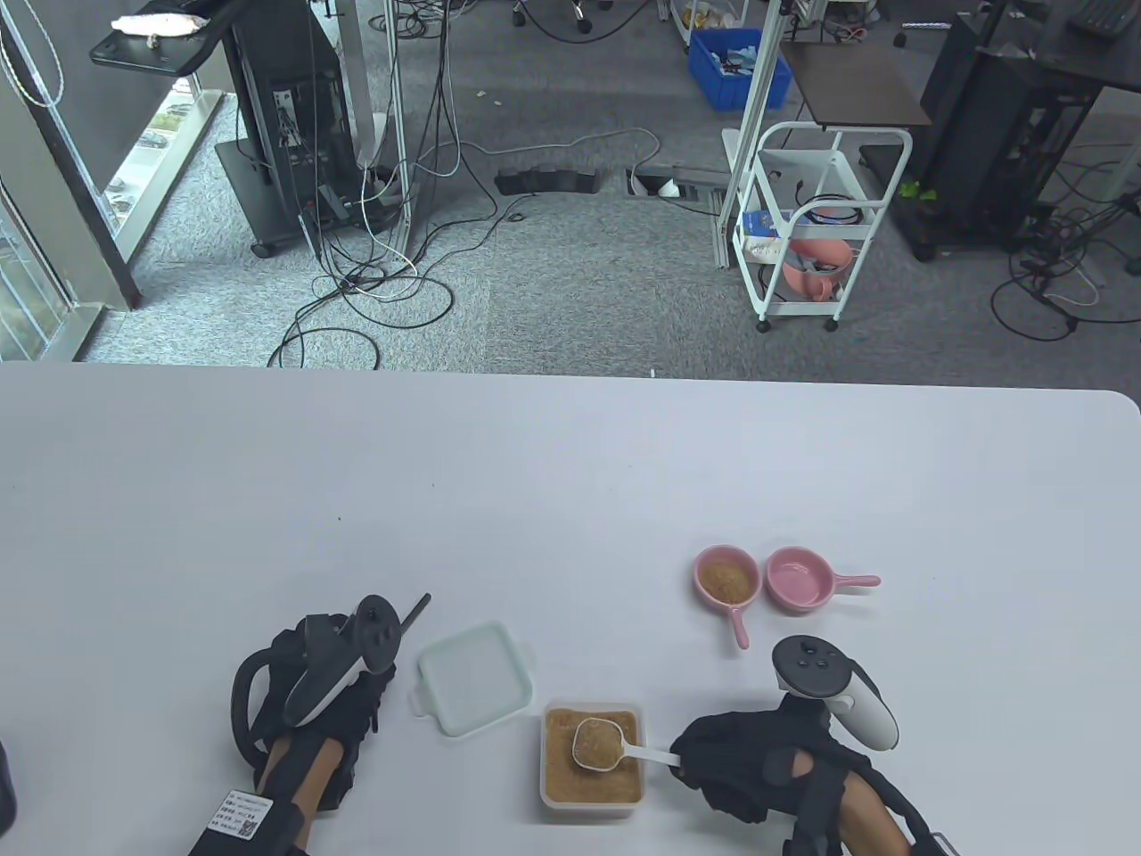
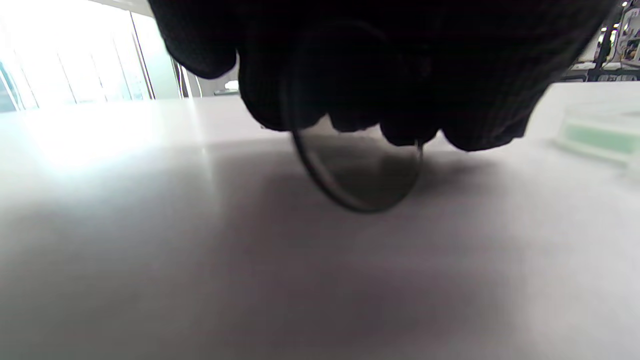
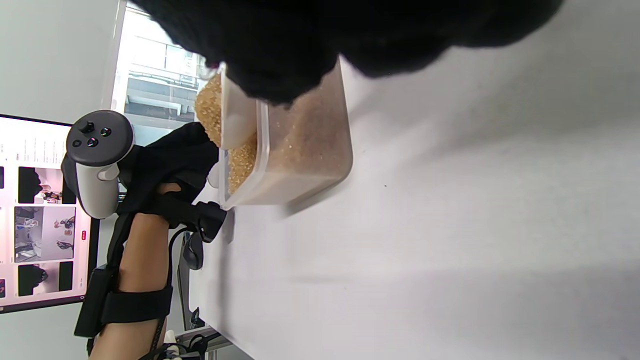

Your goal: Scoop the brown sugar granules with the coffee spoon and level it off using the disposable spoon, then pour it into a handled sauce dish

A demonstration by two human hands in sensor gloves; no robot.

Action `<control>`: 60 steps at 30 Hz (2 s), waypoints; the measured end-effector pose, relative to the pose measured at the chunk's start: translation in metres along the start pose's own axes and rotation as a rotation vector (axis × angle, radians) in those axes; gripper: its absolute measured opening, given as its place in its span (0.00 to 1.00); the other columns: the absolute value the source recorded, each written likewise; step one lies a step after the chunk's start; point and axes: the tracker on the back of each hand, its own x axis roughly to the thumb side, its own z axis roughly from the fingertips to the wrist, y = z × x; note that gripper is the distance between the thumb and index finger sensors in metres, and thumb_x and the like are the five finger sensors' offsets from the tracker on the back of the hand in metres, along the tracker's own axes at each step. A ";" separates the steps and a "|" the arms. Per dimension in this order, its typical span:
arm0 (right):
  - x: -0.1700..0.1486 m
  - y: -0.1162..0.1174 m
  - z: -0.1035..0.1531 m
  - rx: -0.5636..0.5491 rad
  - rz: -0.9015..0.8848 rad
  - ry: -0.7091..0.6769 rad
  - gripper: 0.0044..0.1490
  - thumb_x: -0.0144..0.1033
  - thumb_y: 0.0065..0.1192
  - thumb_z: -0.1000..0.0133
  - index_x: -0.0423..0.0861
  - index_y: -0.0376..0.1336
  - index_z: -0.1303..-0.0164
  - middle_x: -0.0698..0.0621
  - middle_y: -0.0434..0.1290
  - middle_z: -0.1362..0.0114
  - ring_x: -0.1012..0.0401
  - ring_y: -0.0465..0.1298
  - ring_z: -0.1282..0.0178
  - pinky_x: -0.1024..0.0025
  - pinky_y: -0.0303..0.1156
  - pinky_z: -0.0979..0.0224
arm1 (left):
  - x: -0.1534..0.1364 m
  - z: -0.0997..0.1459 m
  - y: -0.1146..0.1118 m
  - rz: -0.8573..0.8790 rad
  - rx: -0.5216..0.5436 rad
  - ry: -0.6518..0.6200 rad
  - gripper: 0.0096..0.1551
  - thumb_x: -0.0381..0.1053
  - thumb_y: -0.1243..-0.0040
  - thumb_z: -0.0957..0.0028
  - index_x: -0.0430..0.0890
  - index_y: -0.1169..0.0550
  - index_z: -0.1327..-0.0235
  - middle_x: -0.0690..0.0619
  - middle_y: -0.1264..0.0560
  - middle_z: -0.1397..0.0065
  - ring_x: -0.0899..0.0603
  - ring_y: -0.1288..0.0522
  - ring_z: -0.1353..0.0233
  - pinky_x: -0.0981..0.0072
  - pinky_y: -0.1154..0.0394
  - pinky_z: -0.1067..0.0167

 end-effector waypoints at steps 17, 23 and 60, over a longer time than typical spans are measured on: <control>0.000 -0.002 0.003 0.025 -0.039 0.010 0.27 0.44 0.59 0.42 0.41 0.71 0.41 0.56 0.81 0.65 0.58 0.79 0.77 0.50 0.74 0.51 | 0.081 0.097 0.052 0.286 0.171 -0.714 0.21 0.67 0.31 0.57 0.66 0.16 0.51 0.68 0.21 0.39 0.52 0.21 0.31 0.49 0.32 0.21; 0.000 -0.002 0.003 0.037 -0.051 0.005 0.27 0.44 0.59 0.42 0.41 0.71 0.41 0.56 0.81 0.65 0.58 0.79 0.77 0.51 0.75 0.51 | 0.105 0.117 0.044 0.179 0.117 -0.841 0.21 0.67 0.30 0.58 0.66 0.15 0.52 0.69 0.21 0.39 0.52 0.21 0.31 0.49 0.32 0.21; 0.000 0.002 0.000 0.067 -0.038 0.009 0.27 0.44 0.59 0.42 0.40 0.71 0.41 0.56 0.81 0.65 0.58 0.79 0.78 0.51 0.75 0.52 | 0.113 0.119 0.037 0.056 0.063 -0.832 0.21 0.67 0.31 0.58 0.65 0.14 0.52 0.68 0.20 0.40 0.52 0.20 0.32 0.49 0.31 0.22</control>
